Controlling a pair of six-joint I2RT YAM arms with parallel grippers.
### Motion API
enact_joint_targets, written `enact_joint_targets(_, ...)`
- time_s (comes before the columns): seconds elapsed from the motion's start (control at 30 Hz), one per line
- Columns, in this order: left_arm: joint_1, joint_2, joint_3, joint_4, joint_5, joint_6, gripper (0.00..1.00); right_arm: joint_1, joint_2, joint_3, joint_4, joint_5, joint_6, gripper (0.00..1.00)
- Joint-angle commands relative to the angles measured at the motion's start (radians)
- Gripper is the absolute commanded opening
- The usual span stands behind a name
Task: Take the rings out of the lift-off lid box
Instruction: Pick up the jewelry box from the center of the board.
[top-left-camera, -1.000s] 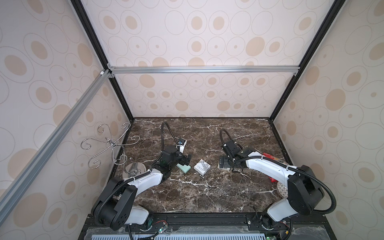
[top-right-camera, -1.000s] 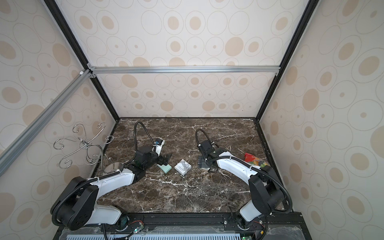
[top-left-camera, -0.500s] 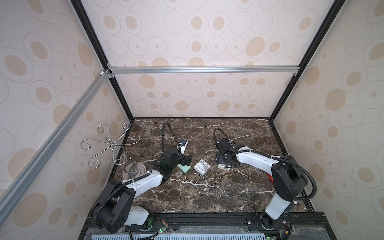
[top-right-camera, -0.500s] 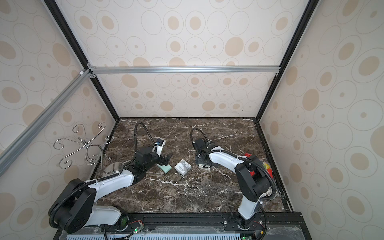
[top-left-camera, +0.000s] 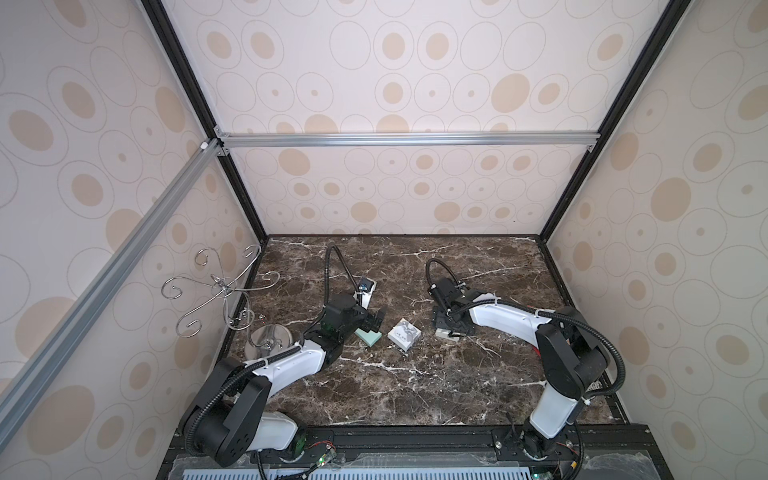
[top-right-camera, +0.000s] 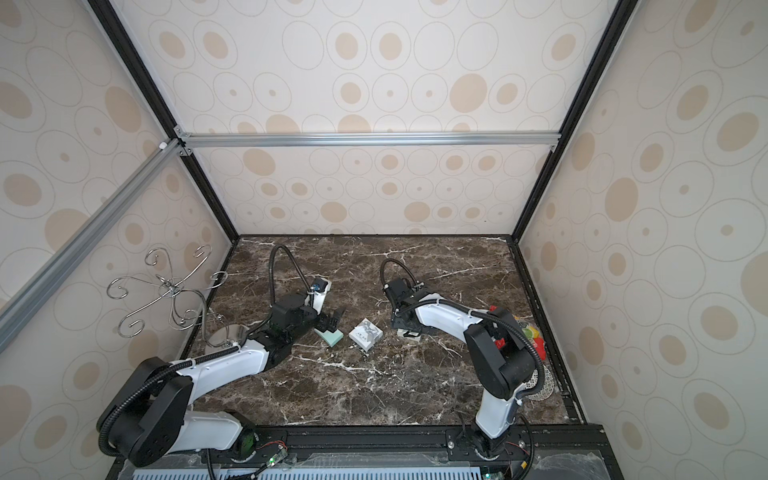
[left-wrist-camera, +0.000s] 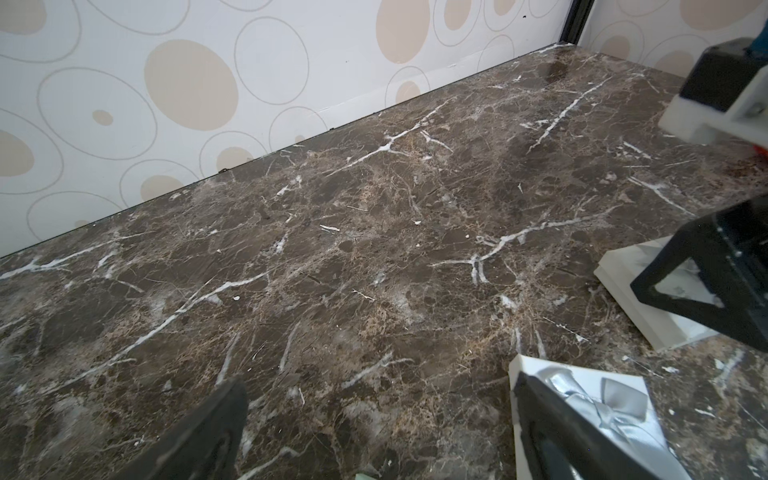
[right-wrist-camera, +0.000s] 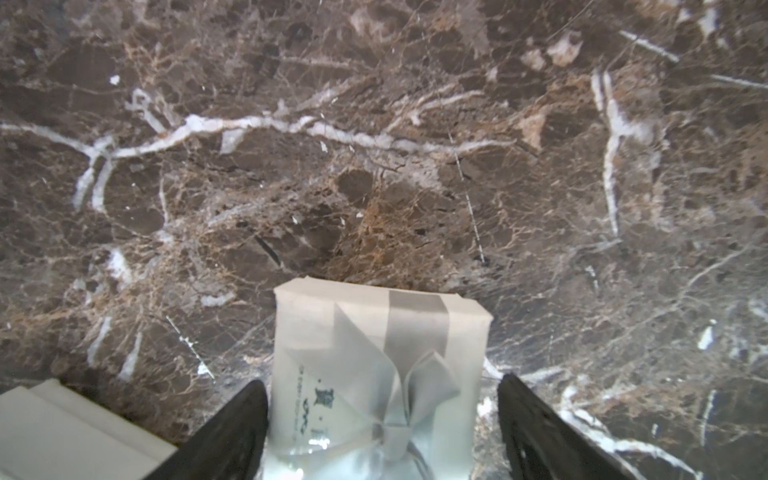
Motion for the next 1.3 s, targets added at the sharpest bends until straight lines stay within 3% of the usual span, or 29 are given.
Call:
enact_joint_targets(0.0, -0.009, -0.006, -0.004, 0.023, -0.005, 0.009, 1.0, 0.008, 0.022, -0.021, -0.001, -0.004, 0.034, 0.88)
enact_joint_targets(0.87, -0.011, -0.017, -0.007, 0.028, 0.008, 0.003, 1.0, -0.013, -0.05, -0.126, 0.127, -0.072, 0.007, 0.72)
enact_joint_targets(1.03, -0.012, -0.026, -0.009, 0.047, 0.036, 0.011, 1.0, -0.037, -0.135, -0.175, 0.174, -0.135, -0.041, 0.71)
enact_joint_targets(1.27, -0.015, -0.014, -0.021, 0.139, 0.235, 0.07, 1.0, -0.099, -0.288, -0.229, 0.221, -0.357, -0.137, 0.71)
